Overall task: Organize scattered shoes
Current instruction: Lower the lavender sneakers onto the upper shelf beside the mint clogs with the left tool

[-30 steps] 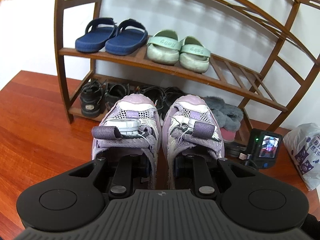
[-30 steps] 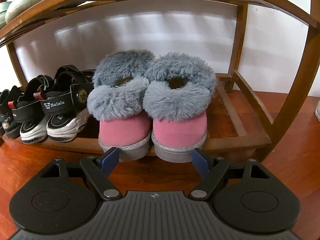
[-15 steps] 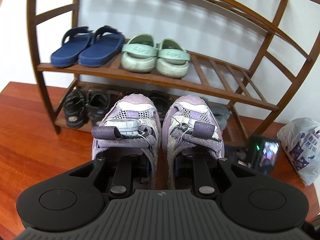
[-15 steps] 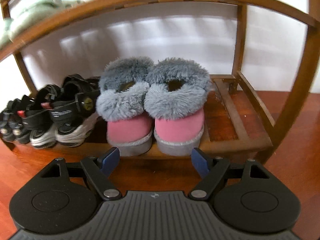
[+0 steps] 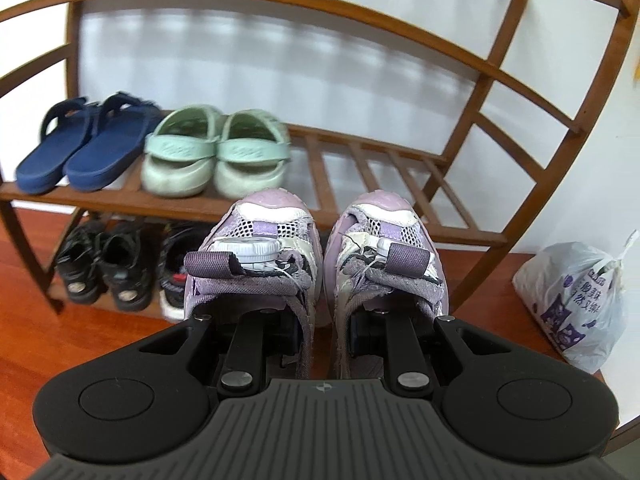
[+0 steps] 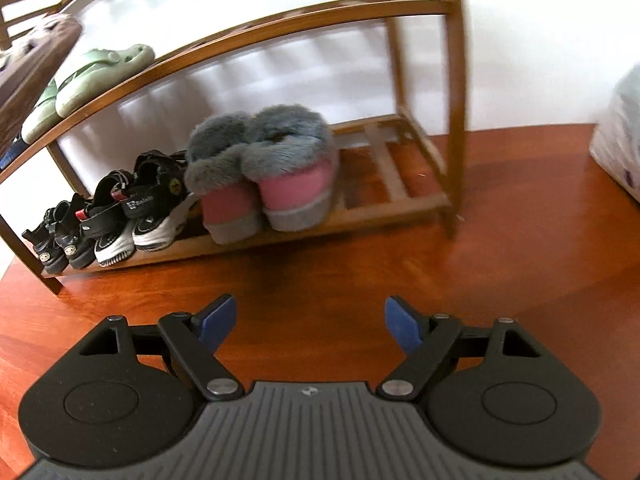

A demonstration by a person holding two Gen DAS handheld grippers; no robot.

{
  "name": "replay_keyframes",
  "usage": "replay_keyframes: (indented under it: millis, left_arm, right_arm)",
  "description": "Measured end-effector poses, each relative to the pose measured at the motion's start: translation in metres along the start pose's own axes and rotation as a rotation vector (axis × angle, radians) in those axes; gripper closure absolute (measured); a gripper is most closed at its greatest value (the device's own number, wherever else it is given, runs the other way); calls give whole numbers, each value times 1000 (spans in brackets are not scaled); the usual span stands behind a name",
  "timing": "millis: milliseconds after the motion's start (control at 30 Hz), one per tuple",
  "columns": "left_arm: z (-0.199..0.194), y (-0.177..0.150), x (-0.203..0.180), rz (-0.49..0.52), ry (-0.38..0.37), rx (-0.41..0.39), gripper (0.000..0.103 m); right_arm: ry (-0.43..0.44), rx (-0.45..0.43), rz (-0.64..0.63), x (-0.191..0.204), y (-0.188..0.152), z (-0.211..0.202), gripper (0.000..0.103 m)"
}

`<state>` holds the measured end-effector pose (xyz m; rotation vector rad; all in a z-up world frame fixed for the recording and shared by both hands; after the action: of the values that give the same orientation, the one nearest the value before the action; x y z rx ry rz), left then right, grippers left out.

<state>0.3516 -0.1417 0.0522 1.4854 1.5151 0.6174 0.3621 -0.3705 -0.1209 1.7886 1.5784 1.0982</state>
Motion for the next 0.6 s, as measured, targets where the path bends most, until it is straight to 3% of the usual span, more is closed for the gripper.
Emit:
replay_keyframes:
  millis: [600]
  left_arm:
    - [86, 46, -55, 55, 3, -81, 80]
  right_arm:
    - [-182, -35, 120, -90, -23, -70, 17]
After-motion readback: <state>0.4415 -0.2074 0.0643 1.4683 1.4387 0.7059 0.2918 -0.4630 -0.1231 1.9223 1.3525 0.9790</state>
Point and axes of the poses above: each gripper's, at about its wrist camera, not at the fingertips, and z roughly the way its jaws point, x to its left, y to its top, the point moved 8 cm from there along z, roughly the way its jaws point, and after that the axes turned 10 degrees about -x, right-handed, at the moved point
